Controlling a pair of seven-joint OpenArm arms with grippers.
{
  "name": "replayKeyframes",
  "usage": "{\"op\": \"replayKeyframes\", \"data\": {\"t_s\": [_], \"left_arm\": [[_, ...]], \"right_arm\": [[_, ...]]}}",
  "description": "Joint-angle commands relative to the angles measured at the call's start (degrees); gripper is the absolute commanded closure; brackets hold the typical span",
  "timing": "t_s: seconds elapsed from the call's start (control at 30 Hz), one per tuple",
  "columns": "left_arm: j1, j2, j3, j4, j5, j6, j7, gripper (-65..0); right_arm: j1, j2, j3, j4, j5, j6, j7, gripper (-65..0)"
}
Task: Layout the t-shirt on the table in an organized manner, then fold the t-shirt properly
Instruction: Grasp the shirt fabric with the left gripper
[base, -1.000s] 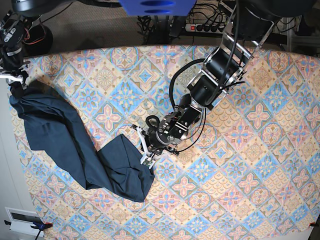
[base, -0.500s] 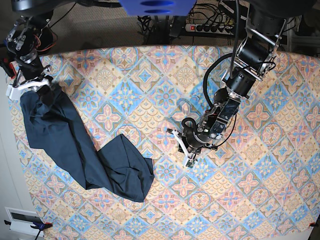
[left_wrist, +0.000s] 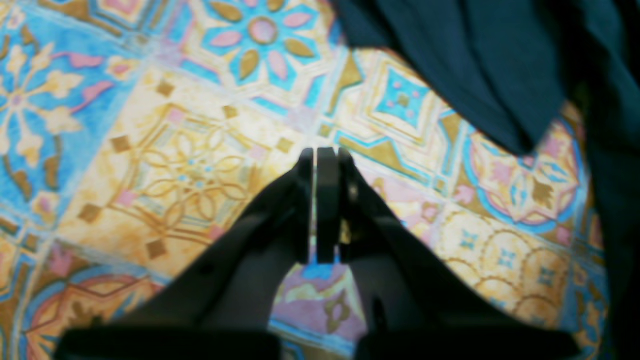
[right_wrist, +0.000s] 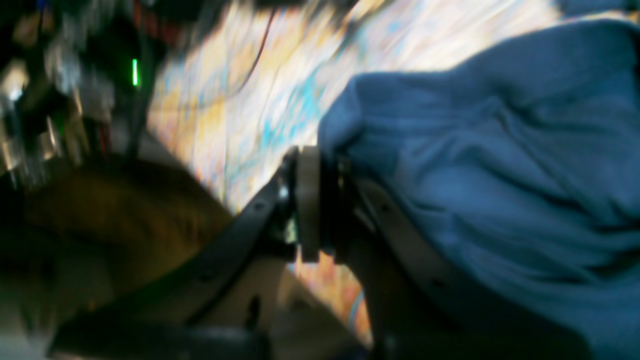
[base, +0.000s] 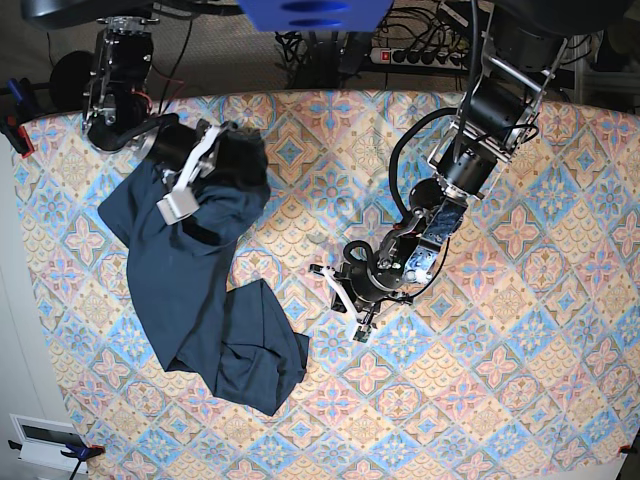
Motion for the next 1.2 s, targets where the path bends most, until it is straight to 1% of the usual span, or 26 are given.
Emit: {"op": "replayKeyframes", "data": {"t_s": [0.0,0.07,0.13,0.23,0.3,0.37,0.4,0.43,0.53,0.6,0.67,0.73,0.8,0.87,1.03,1.07,1.17], "left_arm": [[-1.8,0.4,-0.2,0.9,0.0,-0.2,-1.1,0.0],[-1.8,0.7,-0.2,0.9,0.0,-0.2,-1.3,0.0],[-1.8,2.2,-0.2,0.9,0.0,-0.2,-1.4,0.0],[-2.1,4.2,-0.3,0.8,0.0,-0.2,-1.5,0.0],[-2.3,6.1,-0.4,0.8,0.0,-0.2,-1.6,0.0],[-3.0,8.3,-0.4,0.8,0.1,-0.2,-1.6,0.0],[-3.5,9.7,-0.2,0.8,0.1,-0.2,-1.6,-1.5],[-3.7,10.9,-0.1,0.7,0.2,-0.2,-1.4,-4.2],[-3.8,15.0,0.3,0.4,0.3,-0.2,-1.1,-17.3],[-3.9,17.1,3.0,-0.2,0.3,-0.2,-1.1,-27.4],[-4.2,18.3,6.5,-2.2,0.3,-0.2,-1.1,-35.1],[-4.3,18.3,10.1,-4.3,0.3,-0.2,-1.1,-39.9],[-4.3,18.3,13.1,-5.5,0.2,-0.2,-1.4,-40.5],[-3.9,18.3,14.2,-5.6,0.1,-0.2,-1.4,-40.5],[-2.8,18.3,13.6,-5.4,-0.3,-0.2,-1.5,-40.5],[-2.7,18.1,12.8,-5.3,-0.4,-0.2,-1.5,-40.5],[-2.1,17.8,7.2,-5.3,-0.7,-0.2,-1.5,-40.5]], "right_arm": [[0.6,0.5,-1.0,1.1,2.0,2.9,0.3,-0.7],[0.6,0.5,-1.6,1.1,4.1,8.1,-1.1,-0.7],[0.6,0.5,1.3,1.1,6.2,8.3,-1.3,-0.7],[0.4,0.5,9.9,1.0,10.0,8.3,-1.2,-0.8],[0.4,0.5,15.4,0.8,11.4,8.3,-1.1,-0.8],[0.4,0.5,19.2,0.7,11.7,8.3,-1.1,-0.8],[0.4,0.6,20.8,0.6,11.7,8.3,-1.1,-0.8],[0.4,0.6,21.6,0.6,11.6,8.3,-1.2,-0.8],[0.4,1.2,22.5,0.6,11.5,8.3,-1.2,-0.8],[0.4,1.2,22.6,0.6,11.4,8.3,-1.2,-0.8],[0.4,1.2,22.7,0.6,11.4,8.3,-1.1,-0.8],[0.6,1.2,23.1,0.6,11.4,8.3,-1.1,-0.8],[0.7,1.2,24.7,0.5,11.4,8.3,-1.1,-0.8],[0.7,1.2,27.4,0.5,11.4,8.3,-1.1,-0.8],[0.7,1.2,35.8,0.4,11.3,8.3,-1.1,-0.8],[0.7,1.2,37.3,0.4,11.3,8.3,-1.1,-0.8],[0.7,1.2,41.1,0.1,11.3,8.3,-1.1,-0.8]]}}
